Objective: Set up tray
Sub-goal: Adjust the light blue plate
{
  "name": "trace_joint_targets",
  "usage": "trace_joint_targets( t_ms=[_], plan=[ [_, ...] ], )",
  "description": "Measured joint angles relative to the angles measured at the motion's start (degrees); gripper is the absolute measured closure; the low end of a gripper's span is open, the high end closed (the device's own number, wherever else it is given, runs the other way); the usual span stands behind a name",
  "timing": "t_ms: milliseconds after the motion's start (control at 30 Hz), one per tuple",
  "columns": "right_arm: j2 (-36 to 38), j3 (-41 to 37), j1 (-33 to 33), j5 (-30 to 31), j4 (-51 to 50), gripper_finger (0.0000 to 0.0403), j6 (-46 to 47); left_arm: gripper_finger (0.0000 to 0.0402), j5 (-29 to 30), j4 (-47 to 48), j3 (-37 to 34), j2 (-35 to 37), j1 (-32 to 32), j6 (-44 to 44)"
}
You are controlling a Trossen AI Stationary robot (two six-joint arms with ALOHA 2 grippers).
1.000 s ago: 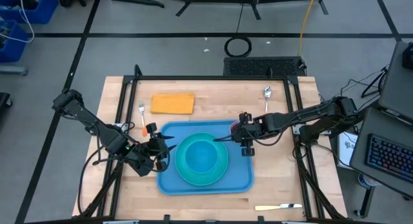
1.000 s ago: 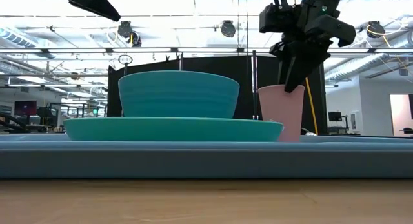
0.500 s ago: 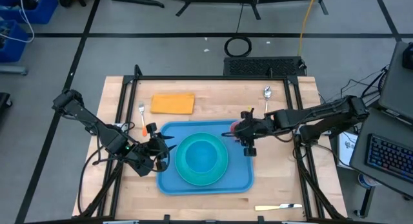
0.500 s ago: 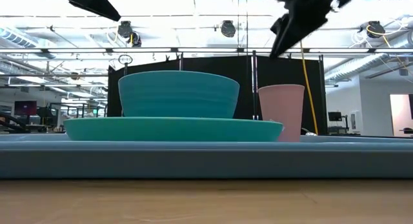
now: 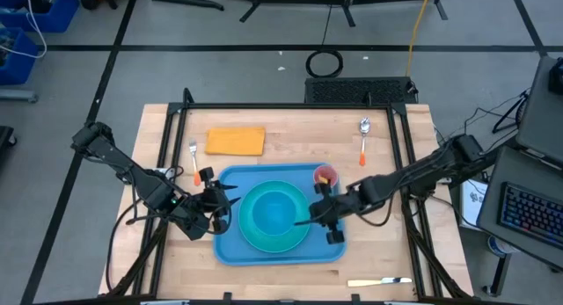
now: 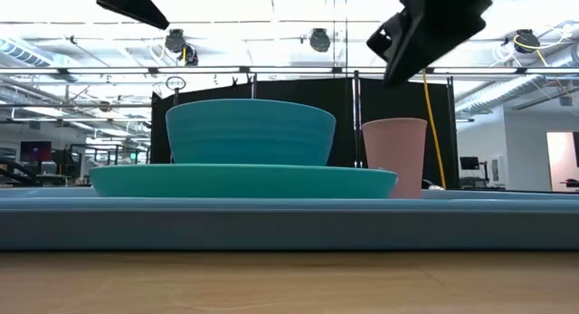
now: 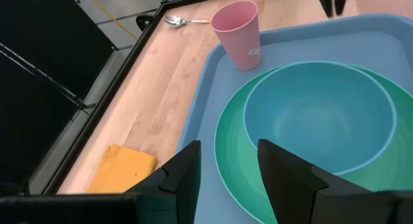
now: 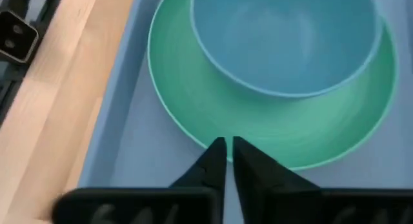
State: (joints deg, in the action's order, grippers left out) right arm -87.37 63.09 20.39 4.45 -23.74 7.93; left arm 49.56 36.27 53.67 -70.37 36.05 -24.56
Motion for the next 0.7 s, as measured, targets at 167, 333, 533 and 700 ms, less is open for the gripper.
trace_joint_targets(
  t_ms=[167,333,533,700],
  plan=[
    [-2.8,0.0,1.2,1.6,2.9,0.0398,1.8,0.0243,0.0,0.0,0.0,0.0,0.0,-0.1],
    [-6.5,0.0,1.1,1.7,5.5,0.0402,3.3,0.0243,0.0,-0.1,0.0,0.0,0.0,-0.1],
    [-10.7,0.0,0.6,1.6,6.2,0.0402,3.7,0.0243,0.0,-0.1,0.0,0.0,0.0,-0.1],
    [-12.0,0.0,0.1,1.9,8.3,0.0403,3.9,0.0243,0.0,-0.3,0.0,0.0,0.0,0.0]
  ],
)
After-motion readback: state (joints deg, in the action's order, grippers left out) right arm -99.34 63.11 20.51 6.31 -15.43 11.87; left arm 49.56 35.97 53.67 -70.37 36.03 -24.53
